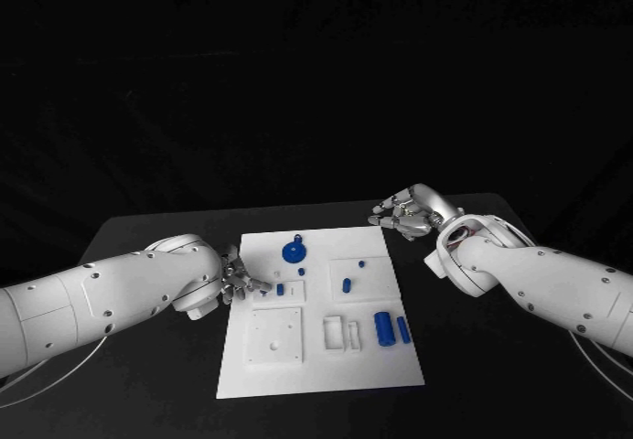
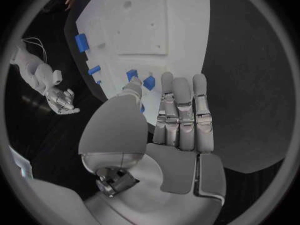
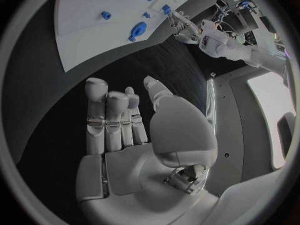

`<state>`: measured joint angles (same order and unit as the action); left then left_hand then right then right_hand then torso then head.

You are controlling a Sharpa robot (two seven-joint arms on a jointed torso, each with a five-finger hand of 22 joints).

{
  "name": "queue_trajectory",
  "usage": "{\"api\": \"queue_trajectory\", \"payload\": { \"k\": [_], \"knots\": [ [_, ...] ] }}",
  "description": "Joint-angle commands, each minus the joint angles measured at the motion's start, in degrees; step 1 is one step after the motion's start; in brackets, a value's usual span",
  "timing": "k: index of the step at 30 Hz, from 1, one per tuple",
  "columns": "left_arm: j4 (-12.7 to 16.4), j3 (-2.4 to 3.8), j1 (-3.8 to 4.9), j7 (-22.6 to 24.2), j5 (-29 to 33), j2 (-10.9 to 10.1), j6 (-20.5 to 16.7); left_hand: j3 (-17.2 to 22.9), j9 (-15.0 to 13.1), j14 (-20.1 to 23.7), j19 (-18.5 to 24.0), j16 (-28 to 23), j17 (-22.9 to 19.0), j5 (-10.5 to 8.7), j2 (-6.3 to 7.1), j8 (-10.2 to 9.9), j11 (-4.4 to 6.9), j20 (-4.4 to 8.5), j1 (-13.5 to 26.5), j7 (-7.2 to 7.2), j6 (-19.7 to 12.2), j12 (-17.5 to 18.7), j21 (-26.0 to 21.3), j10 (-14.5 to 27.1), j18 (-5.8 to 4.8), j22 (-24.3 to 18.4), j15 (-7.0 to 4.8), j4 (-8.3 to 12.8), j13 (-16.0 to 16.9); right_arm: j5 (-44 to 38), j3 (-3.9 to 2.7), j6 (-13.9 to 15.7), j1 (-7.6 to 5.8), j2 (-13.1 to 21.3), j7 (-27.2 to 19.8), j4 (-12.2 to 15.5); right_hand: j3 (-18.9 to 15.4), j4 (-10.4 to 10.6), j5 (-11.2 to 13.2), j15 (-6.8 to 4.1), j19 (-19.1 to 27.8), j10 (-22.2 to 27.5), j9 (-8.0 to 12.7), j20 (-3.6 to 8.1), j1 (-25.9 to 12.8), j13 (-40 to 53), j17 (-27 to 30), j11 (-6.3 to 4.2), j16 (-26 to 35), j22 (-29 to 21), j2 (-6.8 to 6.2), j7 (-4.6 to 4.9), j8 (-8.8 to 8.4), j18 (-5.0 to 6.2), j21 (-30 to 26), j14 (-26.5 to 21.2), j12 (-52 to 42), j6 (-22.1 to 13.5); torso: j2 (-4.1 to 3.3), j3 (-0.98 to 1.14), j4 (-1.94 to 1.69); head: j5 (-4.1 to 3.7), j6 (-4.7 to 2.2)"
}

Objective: Assemble the parts on the task board

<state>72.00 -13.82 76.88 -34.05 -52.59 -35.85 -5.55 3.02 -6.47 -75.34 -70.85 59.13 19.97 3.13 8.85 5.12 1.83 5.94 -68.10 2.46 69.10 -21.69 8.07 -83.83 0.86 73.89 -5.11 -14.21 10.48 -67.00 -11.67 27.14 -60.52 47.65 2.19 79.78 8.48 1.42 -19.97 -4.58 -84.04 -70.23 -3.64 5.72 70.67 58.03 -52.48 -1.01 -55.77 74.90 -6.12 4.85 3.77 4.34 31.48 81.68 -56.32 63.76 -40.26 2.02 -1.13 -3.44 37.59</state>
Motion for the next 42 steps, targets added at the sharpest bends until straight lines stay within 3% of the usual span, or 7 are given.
{"api": "queue_trajectory", "payload": {
  "k": [1,12,17,26,32,42],
  "knots": [
    [-0.2,0.02,0.04,0.1,-0.1,0.4,1.5,-0.3,0.0,-0.1,-0.4,0.5,0.2,-0.22,-0.99,0.1,0.31,-0.06,-0.1,-0.09,0.5,-0.6,-0.1,-2.2,-0.86,0.5,-0.13,1.0,0.3,0.0,-0.02,-0.6,0.05,0.0,-0.5,0.1,-0.3,0.0,-0.2,-0.02,-0.4,0.3,0.0,-0.10,0.0,0.0,0.0,0.15,0.3,3.5,-0.20,0.06,-0.21,0.64,-0.1,-0.2,0.2,-0.3,-0.02,0.00,-0.06,-0.14,0.02],
    [-0.6,0.01,-0.04,-0.1,-0.2,1.0,1.5,-0.6,0.1,0.0,-0.7,1.0,0.2,-0.24,-3.56,-0.1,0.41,-0.01,-1.6,-0.12,0.8,-1.1,-0.7,-2.1,-0.86,1.9,-0.21,3.4,0.6,0.0,-0.02,-0.7,0.05,0.0,-0.5,0.2,-0.3,0.0,-0.2,-0.02,-0.4,0.3,0.0,-0.10,0.0,0.0,0.0,0.15,0.3,3.5,-0.20,0.06,-0.21,0.64,-0.1,-0.2,0.2,-0.3,-0.01,-0.03,-0.06,-0.32,0.14],
    [-0.9,0.01,-0.07,-0.2,-0.3,1.3,1.6,-1.6,0.2,0.0,-0.9,1.2,0.1,-0.22,-5.63,-0.2,0.49,0.04,-3.8,-0.18,0.9,-1.2,-0.9,-2.1,-0.86,2.0,-0.25,5.3,0.7,0.0,-0.02,-0.8,0.06,0.0,-0.5,0.2,-0.3,0.0,-0.2,-0.02,-0.4,0.3,0.0,-0.10,0.1,0.0,0.0,0.15,0.3,3.5,-0.16,0.04,-0.21,0.64,-0.1,-0.2,0.2,-0.2,0.02,-0.02,-0.04,-0.36,0.22],
    [-1.3,0.01,-0.25,-0.1,-0.4,1.6,1.7,-2.7,0.3,-0.1,-1.0,1.3,0.0,-0.22,-6.25,-0.3,0.54,0.06,-4.8,-0.14,0.8,-1.3,-1.1,-2.1,-0.86,2.0,-0.29,6.9,0.7,0.0,-0.02,-0.8,0.06,0.0,-0.4,0.3,-0.2,-0.1,-0.3,-0.03,-0.4,0.3,0.0,-0.09,0.1,0.0,-0.1,0.13,0.2,3.5,-0.11,0.02,-0.20,0.64,-0.1,-0.2,0.2,-0.1,0.03,-0.01,-0.03,-0.44,0.30],
    [-1.4,0.01,-0.29,0.2,-0.5,1.6,1.3,-2.6,1.1,-0.1,-1.1,1.2,-0.1,-0.06,-8.08,-0.8,0.41,0.02,-7.8,0.39,-0.8,-1.3,-1.2,-1.9,-0.86,2.0,-0.23,8.7,0.7,0.0,-0.02,-0.9,0.06,0.0,-0.4,0.3,-0.2,-0.1,-0.3,-0.05,-0.4,0.2,0.0,-0.08,0.1,0.1,-0.1,0.12,0.1,3.5,-0.12,0.00,-0.21,0.62,0.0,-0.2,0.0,-0.1,0.05,-0.01,-0.06,-0.46,0.31],
    [-1.3,0.01,-0.31,1.1,-0.2,1.2,1.2,-3.1,2.0,0.0,-1.0,1.3,-0.3,3.61,-11.30,-0.8,0.27,0.07,-11.8,0.58,-1.4,-1.2,-1.1,-1.7,-0.86,2.1,-0.24,11.9,0.7,0.0,-0.02,-0.9,0.08,0.0,-0.5,0.2,-0.2,-0.1,-0.3,-0.05,-0.4,0.2,0.0,-0.08,0.1,0.1,-0.1,0.12,0.1,3.5,-0.12,0.00,-0.21,0.62,0.0,-0.2,0.0,-0.1,0.06,-0.09,-0.10,-0.47,0.19]
  ]
}}
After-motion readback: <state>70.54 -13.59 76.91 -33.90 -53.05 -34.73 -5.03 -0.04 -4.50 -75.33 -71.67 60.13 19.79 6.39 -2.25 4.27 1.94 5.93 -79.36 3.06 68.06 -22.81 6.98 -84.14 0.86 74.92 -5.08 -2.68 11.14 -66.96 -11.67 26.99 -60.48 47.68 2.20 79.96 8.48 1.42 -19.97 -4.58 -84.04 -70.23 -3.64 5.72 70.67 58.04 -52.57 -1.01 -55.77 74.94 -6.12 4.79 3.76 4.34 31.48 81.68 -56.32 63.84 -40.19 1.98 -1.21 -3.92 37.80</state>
